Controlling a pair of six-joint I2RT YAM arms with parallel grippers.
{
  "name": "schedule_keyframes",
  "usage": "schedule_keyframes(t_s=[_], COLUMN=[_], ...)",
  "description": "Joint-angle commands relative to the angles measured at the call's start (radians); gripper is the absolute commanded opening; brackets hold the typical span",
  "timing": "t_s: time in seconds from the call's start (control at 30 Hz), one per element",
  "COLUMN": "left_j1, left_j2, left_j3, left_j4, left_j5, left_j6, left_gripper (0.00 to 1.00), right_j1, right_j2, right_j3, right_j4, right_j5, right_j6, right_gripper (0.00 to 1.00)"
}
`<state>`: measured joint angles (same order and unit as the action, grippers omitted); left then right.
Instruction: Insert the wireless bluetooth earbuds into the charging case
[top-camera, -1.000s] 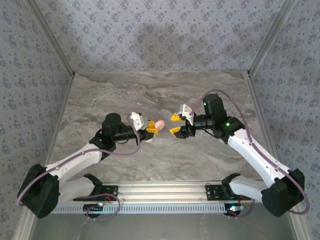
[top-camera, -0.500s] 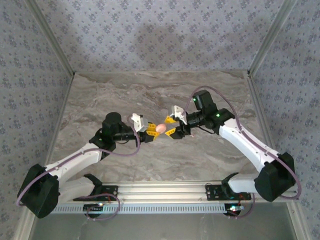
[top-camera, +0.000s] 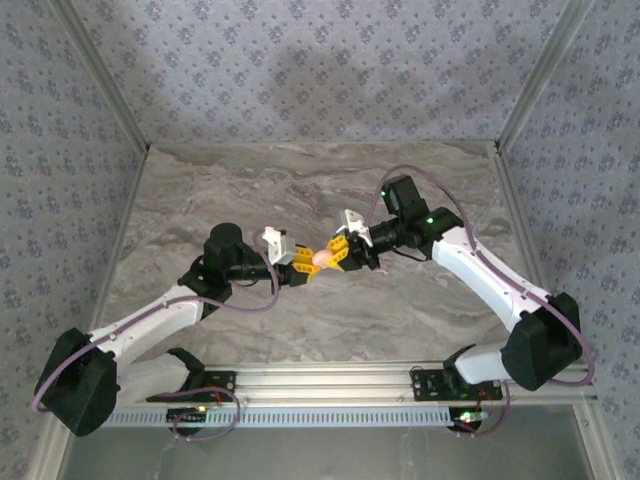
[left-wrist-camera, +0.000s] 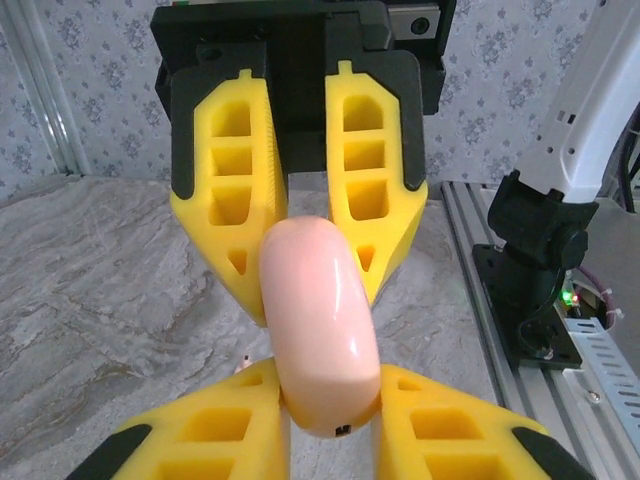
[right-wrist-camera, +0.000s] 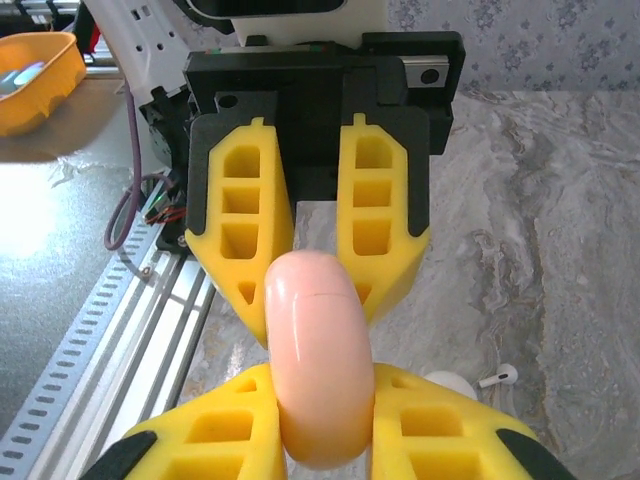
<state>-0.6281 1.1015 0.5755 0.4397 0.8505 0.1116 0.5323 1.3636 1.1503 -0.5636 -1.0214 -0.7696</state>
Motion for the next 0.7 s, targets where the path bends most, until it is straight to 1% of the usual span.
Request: schedule_keyframes(t_s=[0.0,0.07,0.13,0.17,0.23,0.3,0.47,0.67], left_j1=[0.004,-0.001,-0.018,-0.027,-0.048,-0.056,-0.072,-0.082], left_j2=[-0.012,-0.023,-0.035,-0.039,-0.047,-0.051,-0.034,0.005], left_j3=[0.036,0.055,0.088,0.1,0.121,0.126,0.129,0.157], left_j4=[-0.031,-0.107,-0.238,-0.29,-0.375,-0.403,-0.425,-0.472], left_j5=[-0.021,-0.056,-0.127,-0.155,-0.219,-0.245,-0.247,-0.221], left_j6=[0.019,0.059,0.145,0.178,0.239,0.262,0.292,0.309], left_gripper=[0.34,0.45,0.51,0.52,0.53,0.54,0.55,0.55], right_j1=[0.003,0.012,0.033,0.051,0.087,0.118,0.19,0.243], right_j2=[-0.021,-0.041,-0.061,-0.07,-0.081,-0.08,-0.055,-0.016], right_j3=[0.033,0.03,0.026,0.024,0.025,0.033,0.092,0.133], right_j4=[-0.061,-0.073,-0.083,-0.093,-0.116,-0.142,-0.186,-0.215], right_j5=[0.006,0.107,0.254,0.347,0.483,0.565,0.659,0.679], right_j6=[-0.02,-0.017,-0.002,-0.002,-0.007,-0.022,-0.051,-0.081], right_gripper=[0.16,0.15,0.15,0.15,0.15,0.15,0.15,0.16])
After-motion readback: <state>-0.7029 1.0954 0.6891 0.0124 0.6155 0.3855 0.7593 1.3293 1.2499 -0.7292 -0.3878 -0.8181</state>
